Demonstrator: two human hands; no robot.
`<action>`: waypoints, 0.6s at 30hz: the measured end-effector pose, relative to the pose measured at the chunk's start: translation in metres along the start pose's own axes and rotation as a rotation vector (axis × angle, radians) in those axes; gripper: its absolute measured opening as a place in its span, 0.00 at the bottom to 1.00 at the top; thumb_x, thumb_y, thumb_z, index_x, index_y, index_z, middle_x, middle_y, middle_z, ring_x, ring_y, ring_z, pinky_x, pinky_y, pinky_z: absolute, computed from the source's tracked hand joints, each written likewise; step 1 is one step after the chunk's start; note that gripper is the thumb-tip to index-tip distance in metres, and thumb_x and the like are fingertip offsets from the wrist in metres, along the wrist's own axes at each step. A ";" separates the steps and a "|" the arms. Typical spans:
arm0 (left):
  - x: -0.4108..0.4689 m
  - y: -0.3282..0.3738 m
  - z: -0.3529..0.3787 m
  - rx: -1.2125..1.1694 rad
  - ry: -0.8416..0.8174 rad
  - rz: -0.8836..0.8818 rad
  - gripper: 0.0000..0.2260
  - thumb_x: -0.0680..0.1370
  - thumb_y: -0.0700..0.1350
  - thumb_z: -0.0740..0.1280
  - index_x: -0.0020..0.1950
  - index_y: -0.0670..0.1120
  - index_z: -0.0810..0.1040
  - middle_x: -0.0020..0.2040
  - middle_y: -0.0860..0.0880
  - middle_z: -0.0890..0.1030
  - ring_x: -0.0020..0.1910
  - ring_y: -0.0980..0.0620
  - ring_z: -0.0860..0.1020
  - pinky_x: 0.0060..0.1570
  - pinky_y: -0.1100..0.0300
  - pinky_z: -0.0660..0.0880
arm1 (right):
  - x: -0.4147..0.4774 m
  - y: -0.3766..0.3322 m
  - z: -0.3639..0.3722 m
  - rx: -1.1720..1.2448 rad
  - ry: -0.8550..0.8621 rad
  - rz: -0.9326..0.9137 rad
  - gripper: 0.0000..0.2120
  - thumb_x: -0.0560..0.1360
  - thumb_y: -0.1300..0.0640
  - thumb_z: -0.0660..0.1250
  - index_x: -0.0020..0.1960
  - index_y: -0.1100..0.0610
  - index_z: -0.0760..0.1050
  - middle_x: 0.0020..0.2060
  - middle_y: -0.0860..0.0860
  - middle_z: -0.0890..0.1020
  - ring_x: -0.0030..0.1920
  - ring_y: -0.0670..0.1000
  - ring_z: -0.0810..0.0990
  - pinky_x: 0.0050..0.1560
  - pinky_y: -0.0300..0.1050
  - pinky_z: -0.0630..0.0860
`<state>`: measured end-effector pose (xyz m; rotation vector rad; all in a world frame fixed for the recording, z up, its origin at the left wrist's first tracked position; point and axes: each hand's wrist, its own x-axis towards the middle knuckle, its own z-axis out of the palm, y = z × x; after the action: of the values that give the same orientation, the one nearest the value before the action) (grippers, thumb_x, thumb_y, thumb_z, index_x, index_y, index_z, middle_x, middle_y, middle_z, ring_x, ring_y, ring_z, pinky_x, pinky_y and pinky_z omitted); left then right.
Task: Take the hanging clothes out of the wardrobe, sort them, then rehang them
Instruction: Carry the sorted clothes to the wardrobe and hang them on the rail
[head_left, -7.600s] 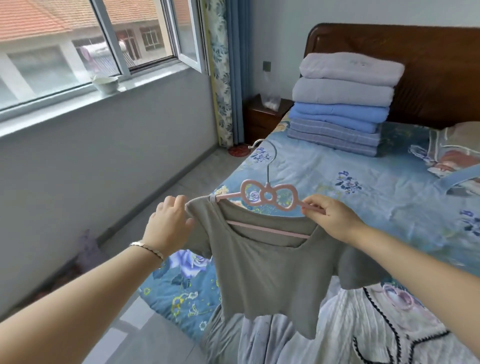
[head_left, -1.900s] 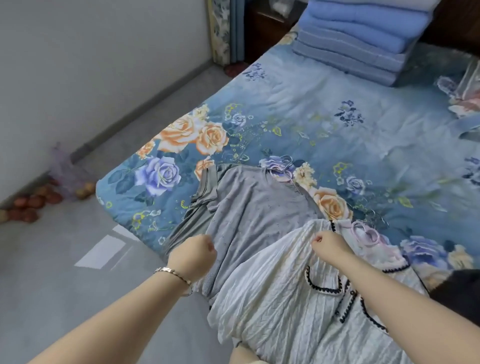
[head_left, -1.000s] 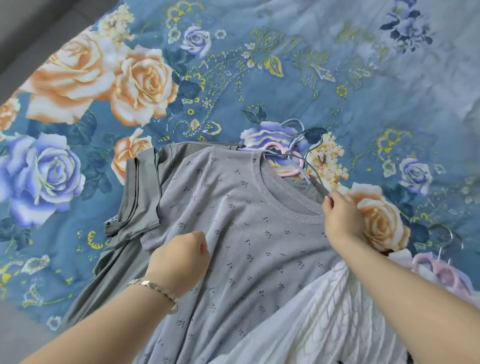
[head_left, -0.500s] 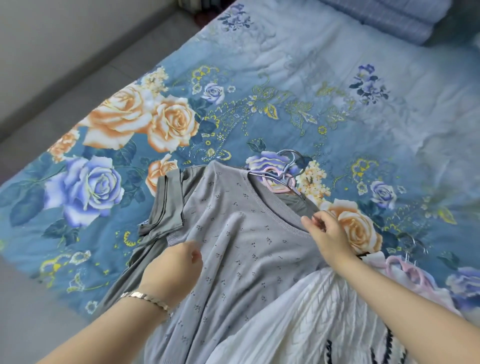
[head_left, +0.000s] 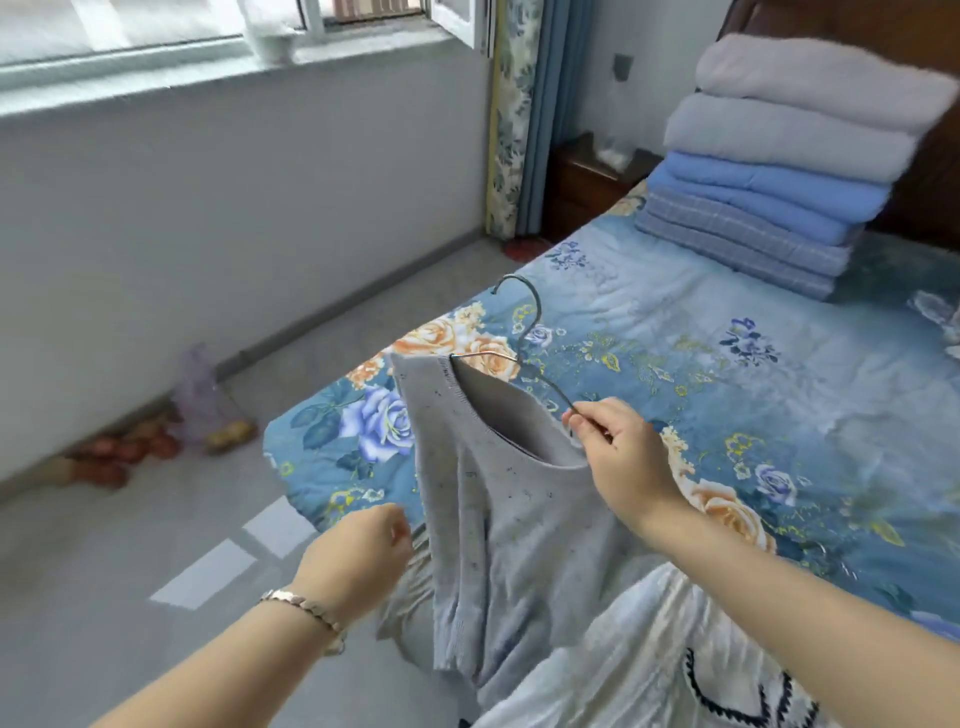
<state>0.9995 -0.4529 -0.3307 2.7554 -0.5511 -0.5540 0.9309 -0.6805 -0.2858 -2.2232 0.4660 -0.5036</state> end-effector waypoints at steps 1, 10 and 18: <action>-0.018 -0.009 -0.013 0.004 0.030 -0.002 0.06 0.78 0.46 0.57 0.42 0.53 0.71 0.49 0.50 0.80 0.52 0.47 0.78 0.47 0.59 0.72 | -0.006 -0.028 -0.001 0.000 -0.016 -0.031 0.07 0.76 0.65 0.64 0.46 0.66 0.81 0.34 0.52 0.74 0.39 0.50 0.71 0.42 0.26 0.65; -0.174 -0.078 -0.109 -0.079 0.229 -0.175 0.07 0.76 0.45 0.57 0.41 0.53 0.73 0.50 0.53 0.80 0.51 0.49 0.78 0.48 0.59 0.75 | -0.064 -0.241 0.000 0.023 -0.558 -0.246 0.13 0.75 0.61 0.64 0.34 0.47 0.70 0.26 0.43 0.75 0.27 0.40 0.72 0.32 0.29 0.67; -0.331 -0.111 -0.126 -0.174 0.485 -0.530 0.08 0.76 0.44 0.58 0.39 0.54 0.71 0.41 0.54 0.77 0.43 0.50 0.76 0.39 0.61 0.70 | -0.149 -0.335 0.022 0.135 -0.954 -0.441 0.08 0.74 0.61 0.64 0.37 0.54 0.74 0.29 0.46 0.73 0.30 0.43 0.69 0.31 0.32 0.66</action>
<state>0.8037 -0.1928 -0.1528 2.7076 0.3298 -0.0133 0.8704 -0.3882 -0.0719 -2.1366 -0.5438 0.3295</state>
